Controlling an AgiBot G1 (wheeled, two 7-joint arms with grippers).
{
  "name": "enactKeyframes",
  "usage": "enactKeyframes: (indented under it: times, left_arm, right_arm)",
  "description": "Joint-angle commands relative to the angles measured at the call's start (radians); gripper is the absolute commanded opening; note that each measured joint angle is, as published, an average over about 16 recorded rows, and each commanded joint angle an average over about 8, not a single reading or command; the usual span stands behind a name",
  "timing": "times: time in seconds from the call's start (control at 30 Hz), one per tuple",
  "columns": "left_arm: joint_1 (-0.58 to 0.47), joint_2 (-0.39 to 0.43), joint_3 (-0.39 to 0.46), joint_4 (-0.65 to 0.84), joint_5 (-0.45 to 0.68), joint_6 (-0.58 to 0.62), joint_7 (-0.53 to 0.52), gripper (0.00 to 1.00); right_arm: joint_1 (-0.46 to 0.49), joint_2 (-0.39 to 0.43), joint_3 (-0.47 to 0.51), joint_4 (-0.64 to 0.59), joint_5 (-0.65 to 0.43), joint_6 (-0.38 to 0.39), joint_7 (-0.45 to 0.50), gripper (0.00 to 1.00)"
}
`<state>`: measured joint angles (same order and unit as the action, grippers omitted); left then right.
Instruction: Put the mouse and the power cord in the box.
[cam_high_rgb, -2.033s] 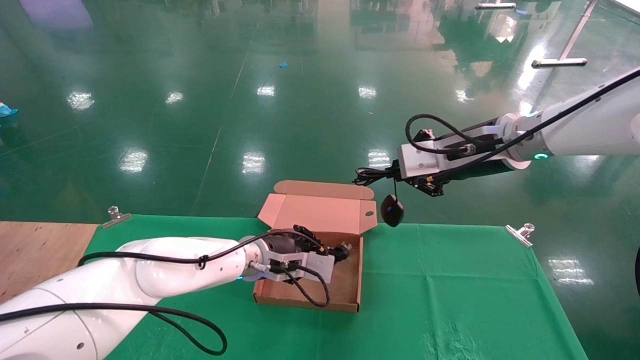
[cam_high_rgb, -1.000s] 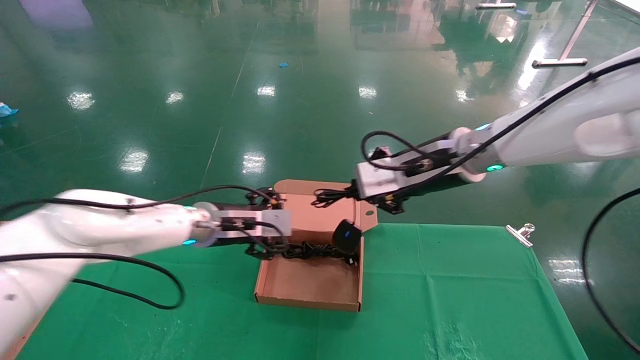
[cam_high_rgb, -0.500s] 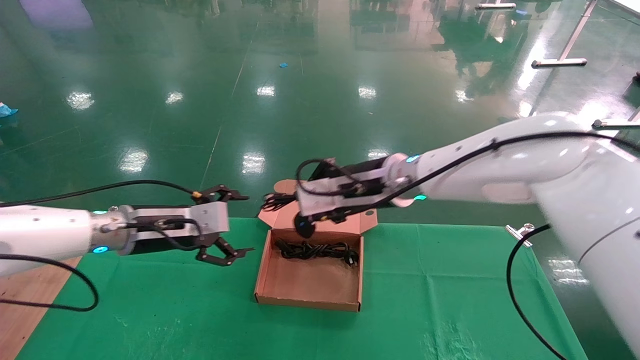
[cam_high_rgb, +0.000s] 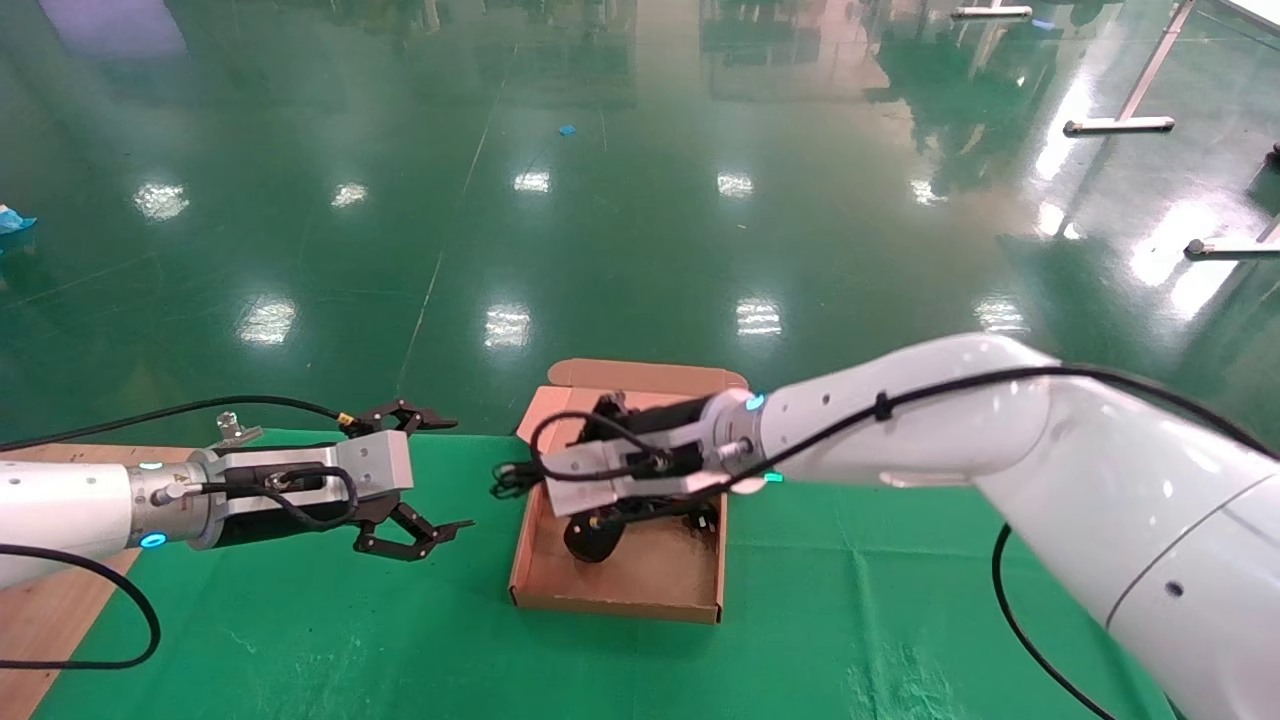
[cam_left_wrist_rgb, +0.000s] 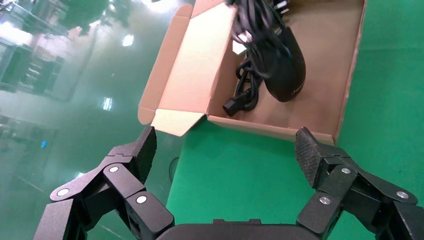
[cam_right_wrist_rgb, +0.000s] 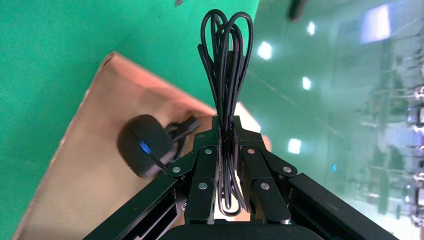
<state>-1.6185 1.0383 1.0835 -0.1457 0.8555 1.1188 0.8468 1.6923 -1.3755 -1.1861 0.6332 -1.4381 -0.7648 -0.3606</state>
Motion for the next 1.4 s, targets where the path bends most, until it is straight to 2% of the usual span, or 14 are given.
enactKeyframes:
  times: [0.03,0.17,0.2,0.23,0.43,0.5,1.4]
  left_arm:
    - [0.004,0.004,-0.005,0.018,-0.007,0.009,0.011,1.00]
    - [0.004,0.016,-0.007,0.044,-0.010,0.018,0.027,1.00]
    - [0.004,0.020,-0.007,0.051,-0.010,0.018,0.029,1.00]
    - [0.003,0.023,-0.007,0.057,-0.010,0.018,0.031,1.00]
    - [0.004,0.048,-0.009,0.089,-0.013,0.010,0.040,1.00]
    - [0.005,0.054,-0.010,0.095,-0.014,0.008,0.041,1.00]
    - [0.007,0.049,-0.012,0.084,-0.013,0.008,0.035,1.00]
  right_arm:
    - [-0.008,0.001,-0.039,0.004,0.011,0.023,0.019,0.00]
    - [-0.019,0.002,-0.086,-0.015,0.031,0.054,0.032,0.01]
    - [-0.021,0.002,-0.096,-0.020,0.036,0.060,0.033,0.05]
    - [-0.022,0.003,-0.105,-0.025,0.040,0.066,0.034,0.12]
    - [-0.035,0.004,-0.140,-0.051,0.077,0.092,0.037,0.86]
    - [-0.039,0.004,-0.145,-0.057,0.088,0.096,0.039,1.00]
    - [-0.044,0.013,-0.126,-0.048,0.089,0.083,0.044,1.00]
